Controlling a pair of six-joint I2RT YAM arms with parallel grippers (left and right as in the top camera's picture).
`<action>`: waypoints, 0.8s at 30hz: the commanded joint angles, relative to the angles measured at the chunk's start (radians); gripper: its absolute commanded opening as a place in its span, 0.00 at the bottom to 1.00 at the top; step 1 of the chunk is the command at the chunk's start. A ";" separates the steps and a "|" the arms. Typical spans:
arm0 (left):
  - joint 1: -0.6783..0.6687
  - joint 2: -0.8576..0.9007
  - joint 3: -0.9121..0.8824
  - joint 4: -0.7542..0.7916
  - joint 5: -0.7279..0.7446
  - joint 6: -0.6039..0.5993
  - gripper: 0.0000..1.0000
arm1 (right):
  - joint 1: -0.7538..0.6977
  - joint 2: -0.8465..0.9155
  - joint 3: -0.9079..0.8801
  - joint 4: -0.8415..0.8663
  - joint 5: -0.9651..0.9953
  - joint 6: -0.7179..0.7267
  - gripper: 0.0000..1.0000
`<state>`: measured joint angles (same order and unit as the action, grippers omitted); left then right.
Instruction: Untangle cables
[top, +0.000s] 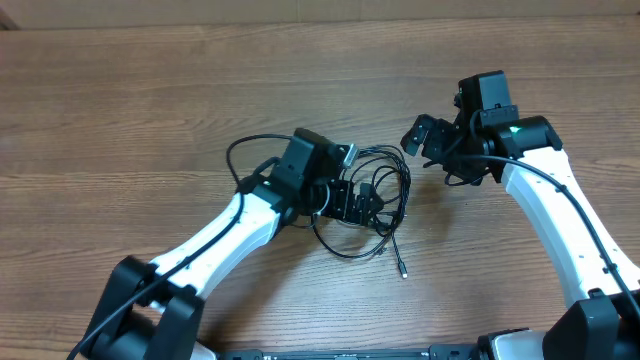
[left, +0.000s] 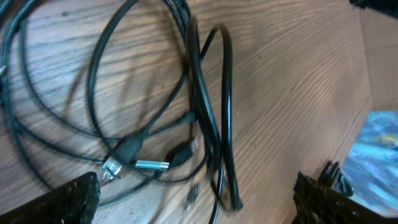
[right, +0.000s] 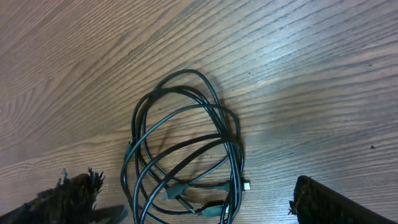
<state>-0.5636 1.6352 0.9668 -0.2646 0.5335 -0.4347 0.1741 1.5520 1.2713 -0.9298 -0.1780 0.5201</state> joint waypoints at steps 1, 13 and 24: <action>-0.022 0.063 0.010 0.063 -0.005 -0.053 1.00 | -0.006 -0.003 0.004 0.005 -0.015 0.011 1.00; -0.067 0.183 0.010 0.169 -0.012 -0.114 0.80 | -0.006 -0.003 0.004 0.007 -0.015 0.007 1.00; -0.047 0.165 0.010 0.177 0.037 -0.115 0.04 | -0.006 -0.003 0.004 -0.021 -0.015 0.005 1.00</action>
<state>-0.6220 1.8069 0.9676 -0.0750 0.5385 -0.5514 0.1707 1.5520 1.2713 -0.9432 -0.1867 0.5236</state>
